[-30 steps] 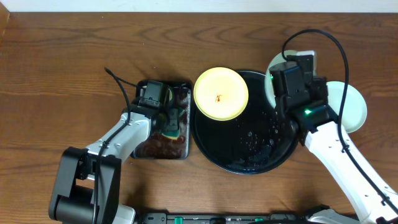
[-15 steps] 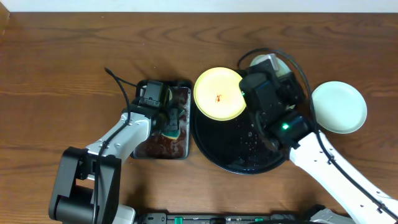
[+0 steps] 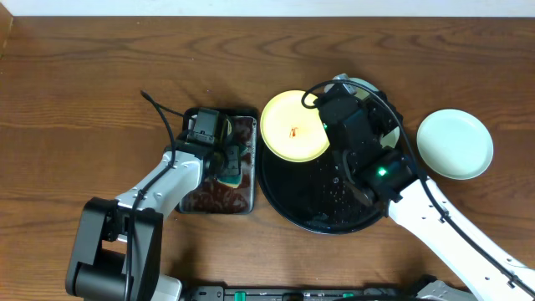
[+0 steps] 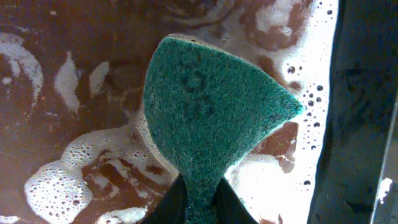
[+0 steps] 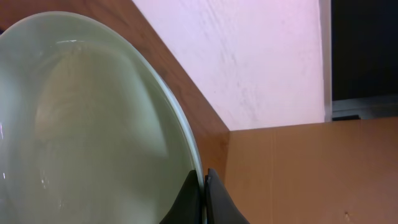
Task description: Clean dirty plates on tray and stack at the side
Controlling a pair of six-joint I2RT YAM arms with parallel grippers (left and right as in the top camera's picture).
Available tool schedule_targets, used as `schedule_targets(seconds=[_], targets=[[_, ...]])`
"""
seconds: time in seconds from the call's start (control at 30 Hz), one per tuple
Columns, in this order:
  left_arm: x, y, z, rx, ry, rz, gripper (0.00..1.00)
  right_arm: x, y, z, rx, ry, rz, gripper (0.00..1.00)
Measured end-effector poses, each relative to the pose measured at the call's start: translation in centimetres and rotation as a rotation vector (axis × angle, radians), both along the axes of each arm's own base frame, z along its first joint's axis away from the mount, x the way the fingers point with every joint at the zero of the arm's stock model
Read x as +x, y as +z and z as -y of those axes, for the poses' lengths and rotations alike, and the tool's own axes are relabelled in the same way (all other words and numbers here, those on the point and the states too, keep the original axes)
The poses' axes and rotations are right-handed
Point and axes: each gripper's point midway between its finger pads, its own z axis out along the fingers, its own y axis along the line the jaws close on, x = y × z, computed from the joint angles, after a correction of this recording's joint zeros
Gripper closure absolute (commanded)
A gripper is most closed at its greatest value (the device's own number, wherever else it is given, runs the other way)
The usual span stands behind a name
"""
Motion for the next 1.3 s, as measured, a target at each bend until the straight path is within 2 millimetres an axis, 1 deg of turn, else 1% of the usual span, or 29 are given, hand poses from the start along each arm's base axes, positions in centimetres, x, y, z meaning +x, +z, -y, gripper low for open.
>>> schedule_targets(seconds=[0.13,0.2,0.27,0.37,0.43,0.5,0.7,0.77,0.8,0.9,1.07,1.2,1.3], targets=[[0.0,0.0,0.0,0.000,0.000,0.000,0.88,0.0,0.0,0.1,-0.003,-0.002,0.000,0.99],[0.0,0.0,0.0,0.000,0.000,0.000,0.88,0.1,0.2,0.1,0.034,-0.016,0.023,0.99],[0.0,0.0,0.0,0.000,0.000,0.000,0.88,0.2,0.0,0.3,0.111,-0.046,0.047,0.99],[0.0,0.0,0.0,0.000,0.000,0.000,0.88,0.4,-1.7,1.4,0.300,-0.116,0.037,0.99],[0.0,0.0,0.0,0.000,0.000,0.000,0.88,0.4,-3.2,2.9,0.444,-0.196,0.019,0.98],[0.0,0.0,0.0,0.000,0.000,0.000,0.88,0.5,-4.9,5.2,0.609,-0.320,0.007,0.99],[0.0,0.0,0.0,0.001,0.000,-0.001,0.88,0.3,-10.1,13.0,0.996,-0.706,-0.021,0.98],[0.0,0.0,0.0,0.001,0.000,-0.001,0.88,-0.1,-11.4,15.2,1.085,-0.806,-0.027,0.99],[0.0,0.0,0.0,0.001,0.000,-0.001,0.88,-0.5,-12.3,16.6,1.141,-0.874,-0.035,0.99],[0.0,0.0,0.0,0.000,0.000,-0.001,0.87,-1.7,-14.3,19.6,1.254,-1.020,-0.052,0.98],[0.0,0.0,0.0,0.001,0.000,-0.001,0.87,-3.7,-17.7,23.6,1.366,-1.214,-0.074,0.99],[0.0,0.0,0.0,0.001,0.000,-0.001,0.87,-4.9,-20.0,25.7,1.423,-1.320,-0.089,0.99],[0.0,0.0,0.0,0.001,0.000,-0.001,0.87,-5.5,-20.9,26.9,1.456,-1.366,-0.082,0.99]])
